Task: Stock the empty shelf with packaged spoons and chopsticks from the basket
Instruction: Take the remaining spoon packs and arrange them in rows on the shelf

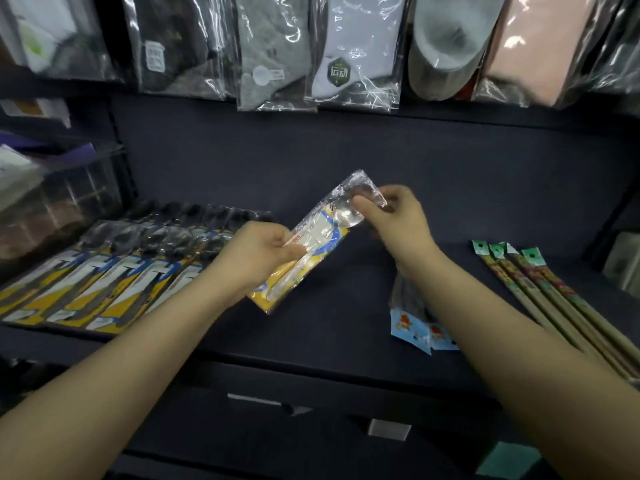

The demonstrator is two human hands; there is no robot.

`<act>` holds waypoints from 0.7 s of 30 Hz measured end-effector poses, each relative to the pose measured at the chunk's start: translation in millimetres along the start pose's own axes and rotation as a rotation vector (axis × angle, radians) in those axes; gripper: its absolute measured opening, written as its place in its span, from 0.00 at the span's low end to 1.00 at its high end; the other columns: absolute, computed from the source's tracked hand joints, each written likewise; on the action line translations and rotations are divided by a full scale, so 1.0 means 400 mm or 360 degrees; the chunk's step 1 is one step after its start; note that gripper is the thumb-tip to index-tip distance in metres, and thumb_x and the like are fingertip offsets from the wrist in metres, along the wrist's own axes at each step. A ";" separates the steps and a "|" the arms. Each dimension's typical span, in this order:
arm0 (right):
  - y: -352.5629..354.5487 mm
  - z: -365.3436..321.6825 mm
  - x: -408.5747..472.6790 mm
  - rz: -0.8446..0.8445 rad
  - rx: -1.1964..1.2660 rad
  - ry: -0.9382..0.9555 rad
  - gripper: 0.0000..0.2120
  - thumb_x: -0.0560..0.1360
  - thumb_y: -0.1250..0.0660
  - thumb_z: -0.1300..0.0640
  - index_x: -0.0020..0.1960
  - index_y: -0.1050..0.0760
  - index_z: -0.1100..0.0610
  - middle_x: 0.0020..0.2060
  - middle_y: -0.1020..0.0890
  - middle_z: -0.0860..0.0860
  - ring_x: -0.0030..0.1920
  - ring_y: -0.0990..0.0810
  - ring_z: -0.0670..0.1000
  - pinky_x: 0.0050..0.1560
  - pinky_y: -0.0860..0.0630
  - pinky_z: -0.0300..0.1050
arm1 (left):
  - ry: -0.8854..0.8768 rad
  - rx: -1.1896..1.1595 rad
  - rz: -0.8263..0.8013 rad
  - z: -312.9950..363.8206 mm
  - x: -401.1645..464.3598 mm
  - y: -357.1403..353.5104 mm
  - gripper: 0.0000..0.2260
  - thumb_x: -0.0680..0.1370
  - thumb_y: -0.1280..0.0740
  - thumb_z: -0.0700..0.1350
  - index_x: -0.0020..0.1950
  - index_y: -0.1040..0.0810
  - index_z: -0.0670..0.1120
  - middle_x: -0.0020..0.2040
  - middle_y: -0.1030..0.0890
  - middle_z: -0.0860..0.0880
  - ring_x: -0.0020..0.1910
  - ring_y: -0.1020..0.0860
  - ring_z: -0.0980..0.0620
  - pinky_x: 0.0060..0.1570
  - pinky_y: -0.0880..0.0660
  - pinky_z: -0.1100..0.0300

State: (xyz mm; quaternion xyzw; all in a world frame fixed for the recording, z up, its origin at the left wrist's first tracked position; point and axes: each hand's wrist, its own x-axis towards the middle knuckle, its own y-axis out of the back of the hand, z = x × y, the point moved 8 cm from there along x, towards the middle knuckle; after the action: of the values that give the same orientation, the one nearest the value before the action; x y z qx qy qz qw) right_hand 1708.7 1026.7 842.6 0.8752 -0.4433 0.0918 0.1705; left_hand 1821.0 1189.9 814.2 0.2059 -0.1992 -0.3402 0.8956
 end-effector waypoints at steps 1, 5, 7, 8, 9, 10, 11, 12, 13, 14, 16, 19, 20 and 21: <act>-0.050 0.018 -0.012 -0.0163 0.0151 -0.0150 0.12 0.72 0.30 0.53 0.52 0.27 0.55 0.42 0.20 0.50 0.39 0.21 0.47 0.38 0.24 0.38 | 0.0130 -0.0092 -0.0009 -0.021 -0.023 0.001 0.10 0.72 0.31 0.46 0.34 0.26 0.44 0.31 0.30 0.48 0.29 0.35 0.53 0.26 0.36 0.62; -0.186 0.055 -0.046 -0.0283 0.0498 -0.0428 0.05 0.73 0.32 0.61 0.39 0.26 0.57 0.33 0.21 0.51 0.31 0.23 0.47 0.29 0.25 0.37 | 0.0374 -0.0551 -0.0105 -0.074 -0.089 -0.012 0.05 0.74 0.33 0.42 0.38 0.23 0.46 0.31 0.23 0.49 0.22 0.28 0.59 0.23 0.31 0.70; -0.233 0.063 -0.044 -0.0280 0.0610 -0.0513 0.09 0.73 0.32 0.63 0.35 0.27 0.59 0.32 0.21 0.53 0.29 0.22 0.47 0.33 0.23 0.40 | 0.0491 -0.0906 -0.0113 -0.096 -0.104 -0.007 0.06 0.76 0.36 0.43 0.44 0.20 0.43 0.35 0.19 0.45 0.29 0.22 0.53 0.32 0.25 0.63; -0.256 0.066 -0.043 -0.0308 0.0608 -0.0548 0.10 0.74 0.32 0.62 0.35 0.28 0.59 0.32 0.22 0.54 0.30 0.22 0.49 0.37 0.22 0.42 | 0.0534 -0.1004 -0.0118 -0.111 -0.107 0.000 0.09 0.78 0.39 0.45 0.48 0.20 0.42 0.38 0.18 0.44 0.33 0.22 0.49 0.36 0.25 0.60; -0.280 0.066 -0.044 -0.0365 0.0595 -0.0566 0.09 0.74 0.33 0.62 0.36 0.28 0.60 0.33 0.22 0.55 0.32 0.23 0.51 0.41 0.23 0.45 | 0.0556 -0.1015 -0.0125 -0.123 -0.108 0.010 0.12 0.79 0.41 0.47 0.51 0.21 0.42 0.41 0.19 0.43 0.36 0.22 0.47 0.36 0.27 0.59; -0.303 0.065 -0.046 -0.0445 0.0608 -0.0573 0.09 0.75 0.34 0.62 0.37 0.27 0.61 0.34 0.23 0.55 0.34 0.24 0.52 0.44 0.24 0.47 | 0.0550 -0.0981 -0.0134 -0.130 -0.110 0.018 0.13 0.79 0.42 0.48 0.52 0.22 0.43 0.42 0.19 0.43 0.36 0.23 0.48 0.35 0.27 0.60; -0.327 0.058 -0.053 -0.0535 0.0637 -0.0576 0.08 0.76 0.36 0.62 0.38 0.27 0.61 0.34 0.23 0.55 0.35 0.24 0.52 0.44 0.23 0.46 | 0.0536 -0.0947 -0.0130 -0.138 -0.112 0.030 0.12 0.79 0.42 0.48 0.52 0.22 0.43 0.42 0.19 0.44 0.35 0.23 0.49 0.32 0.26 0.61; -0.346 0.049 -0.059 -0.0619 0.0661 -0.0574 0.08 0.77 0.38 0.62 0.40 0.26 0.61 0.34 0.23 0.54 0.35 0.24 0.51 0.40 0.22 0.43 | 0.0514 -0.0906 -0.0122 -0.146 -0.115 0.042 0.12 0.79 0.42 0.48 0.49 0.21 0.44 0.40 0.18 0.46 0.33 0.22 0.51 0.29 0.25 0.63; -0.359 0.042 -0.066 -0.0681 0.0657 -0.0565 0.08 0.78 0.39 0.62 0.41 0.25 0.61 0.35 0.23 0.54 0.35 0.23 0.50 0.37 0.21 0.41 | 0.0499 -0.0886 -0.0114 -0.146 -0.118 0.053 0.11 0.79 0.42 0.46 0.45 0.21 0.45 0.36 0.18 0.48 0.31 0.22 0.53 0.28 0.24 0.64; -0.368 0.036 -0.069 -0.0710 0.0632 -0.0554 0.09 0.78 0.40 0.61 0.41 0.25 0.60 0.35 0.22 0.53 0.35 0.23 0.50 0.34 0.21 0.40 | 0.0483 -0.0852 -0.0087 -0.149 -0.119 0.068 0.12 0.79 0.42 0.45 0.41 0.22 0.46 0.33 0.18 0.49 0.29 0.22 0.54 0.27 0.24 0.65; -0.367 0.035 -0.059 -0.0659 0.0525 -0.0531 0.10 0.78 0.40 0.61 0.40 0.26 0.58 0.35 0.22 0.53 0.33 0.22 0.48 0.31 0.23 0.39 | 0.0395 -0.0656 0.0035 -0.149 -0.120 0.112 0.14 0.79 0.42 0.41 0.34 0.26 0.45 0.27 0.23 0.50 0.25 0.26 0.57 0.24 0.28 0.66; -0.325 0.060 -0.013 -0.0362 0.0455 -0.0563 0.12 0.79 0.42 0.60 0.37 0.28 0.56 0.31 0.25 0.51 0.20 0.25 0.42 0.22 0.29 0.33 | 0.0127 0.0144 0.0227 -0.142 -0.105 0.199 0.16 0.78 0.43 0.39 0.30 0.33 0.42 0.27 0.31 0.46 0.26 0.32 0.52 0.30 0.37 0.58; -0.308 0.076 0.002 -0.0263 0.0441 -0.0600 0.13 0.79 0.43 0.61 0.36 0.30 0.56 0.30 0.27 0.51 0.19 0.27 0.42 0.21 0.29 0.34 | 0.0085 0.0353 0.0225 -0.145 -0.098 0.216 0.14 0.78 0.43 0.40 0.32 0.31 0.40 0.30 0.30 0.44 0.30 0.32 0.49 0.33 0.38 0.57; -0.294 0.096 0.016 -0.0194 0.0362 -0.0640 0.14 0.79 0.43 0.62 0.34 0.31 0.57 0.30 0.28 0.52 0.18 0.28 0.43 0.20 0.31 0.33 | 0.0079 0.0460 0.0200 -0.152 -0.090 0.227 0.13 0.78 0.43 0.40 0.36 0.28 0.37 0.33 0.29 0.42 0.34 0.31 0.46 0.35 0.38 0.56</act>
State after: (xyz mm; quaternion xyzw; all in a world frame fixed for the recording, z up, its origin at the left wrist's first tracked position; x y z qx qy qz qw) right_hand 1807.7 1071.9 783.5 0.9146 -0.4016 -0.0456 -0.0157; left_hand 1874.2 1291.0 801.4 0.3281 -0.2362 -0.2462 0.8809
